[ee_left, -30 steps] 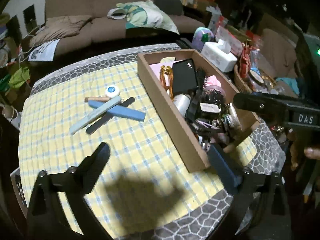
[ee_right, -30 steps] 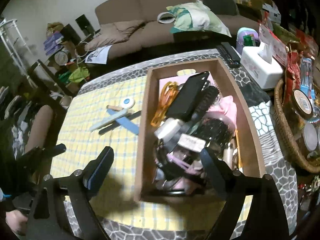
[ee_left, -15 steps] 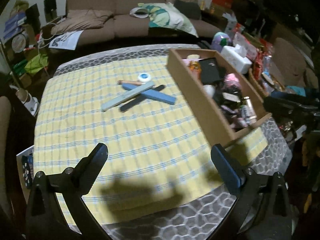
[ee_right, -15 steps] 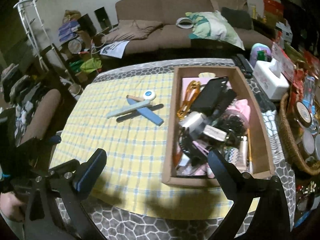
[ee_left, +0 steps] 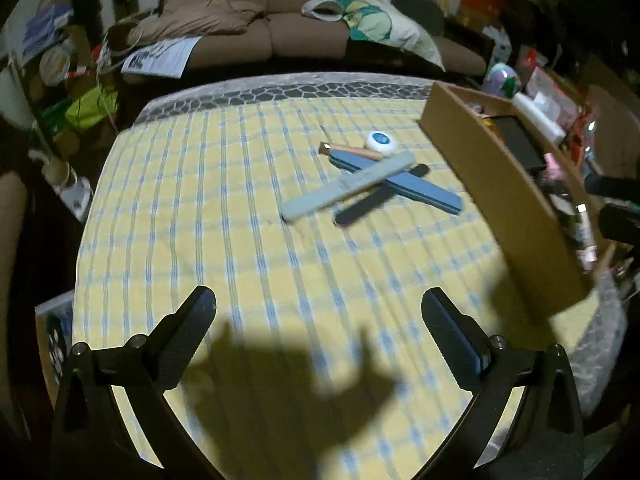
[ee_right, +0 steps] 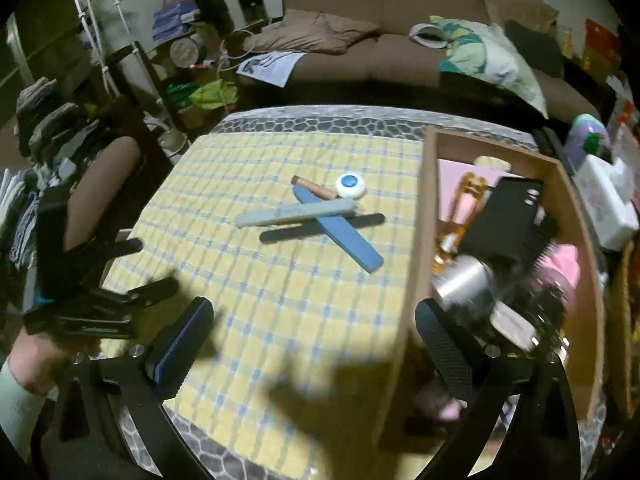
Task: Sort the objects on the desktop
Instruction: 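Withdraw both grippers from the box back over the bed, then grasp the grey nail file with the left gripper while the right gripper grasps the blue file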
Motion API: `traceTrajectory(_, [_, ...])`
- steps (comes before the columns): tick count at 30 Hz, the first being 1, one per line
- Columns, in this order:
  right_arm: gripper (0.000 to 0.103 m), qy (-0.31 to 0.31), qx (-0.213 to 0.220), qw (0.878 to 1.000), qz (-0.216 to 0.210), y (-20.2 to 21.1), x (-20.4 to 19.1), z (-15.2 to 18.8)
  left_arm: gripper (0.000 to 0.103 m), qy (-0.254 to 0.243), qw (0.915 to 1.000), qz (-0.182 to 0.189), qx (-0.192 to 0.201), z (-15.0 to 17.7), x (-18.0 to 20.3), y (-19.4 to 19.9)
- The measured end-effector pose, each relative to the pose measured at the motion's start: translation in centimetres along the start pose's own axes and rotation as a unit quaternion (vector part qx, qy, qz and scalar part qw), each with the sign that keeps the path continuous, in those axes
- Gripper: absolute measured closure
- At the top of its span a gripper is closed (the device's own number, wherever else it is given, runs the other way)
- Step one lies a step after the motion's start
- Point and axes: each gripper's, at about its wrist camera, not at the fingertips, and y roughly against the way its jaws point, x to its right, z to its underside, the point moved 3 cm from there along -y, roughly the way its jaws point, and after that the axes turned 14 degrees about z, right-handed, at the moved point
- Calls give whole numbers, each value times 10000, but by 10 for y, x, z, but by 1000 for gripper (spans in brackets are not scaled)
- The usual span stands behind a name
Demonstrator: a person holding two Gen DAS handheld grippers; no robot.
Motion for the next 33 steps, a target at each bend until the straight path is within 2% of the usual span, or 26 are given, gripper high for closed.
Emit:
traceTrajectory(6, [5, 361, -133, 9991, -195, -44, -17, -26, 0, -671, 9976, -6, -145, -37, -4, -45])
traceTrajectory(8, [11, 564, -230, 9979, -215, -59, -25, -33, 0, -1055, 9941, 1, -245, -48, -1, -63])
traceTrajectory(10, [24, 791, -322, 9961, -197, -75, -32, -40, 0, -1453, 9887, -31, -377, -57, 3, -80])
traceTrajectory(14, [27, 1089, -651, 9919, -85, -112, -39, -50, 1, -1884, 9802, 146, -596, -66, 6, -105])
traceTrajectory(16, [32, 1213, -803, 9893, -65, -129, -42, -53, 4, -2090, 9750, 299, -700, -67, 8, -115])
traceTrajectory(18, [37, 1267, -996, 9869, -66, -147, -44, -54, 6, -2233, 9707, 322, -825, -66, 9, -125])
traceTrajectory(21, [37, 1303, -1195, 9842, 8, -167, -44, -55, 8, -2316, 9676, 344, -946, -65, 7, -136])
traceTrajectory(26, [38, 1273, -1348, 9826, -54, -187, -46, -57, 11, -2026, 9721, 675, -973, -71, -4, -141])
traceTrajectory(27, [41, 1283, -1370, 9822, -80, -190, -47, -56, 14, -2017, 9722, 654, -999, -71, -6, -142])
traceTrajectory(28, [47, 1299, -1381, 9818, -88, -192, -47, -55, 22, -2031, 9714, 617, -1060, -70, -7, -145])
traceTrajectory(30, [50, 1358, -1331, 9817, -53, -193, -47, -54, 34, -2088, 9691, 591, -1171, -68, -6, -150])
traceTrajectory(31, [66, 1357, -1322, 9819, -55, -193, -46, -54, 41, -2068, 9691, 667, -1165, -67, -5, -150])
traceTrajectory(32, [74, 1352, -1313, 9821, -35, -191, -44, -53, 47, -2047, 9692, 712, -1173, -66, -4, -149])
traceTrajectory(33, [88, 1339, -1302, 9824, -16, -191, -42, -53, 61, -2020, 9694, 754, -1176, -65, -3, -148])
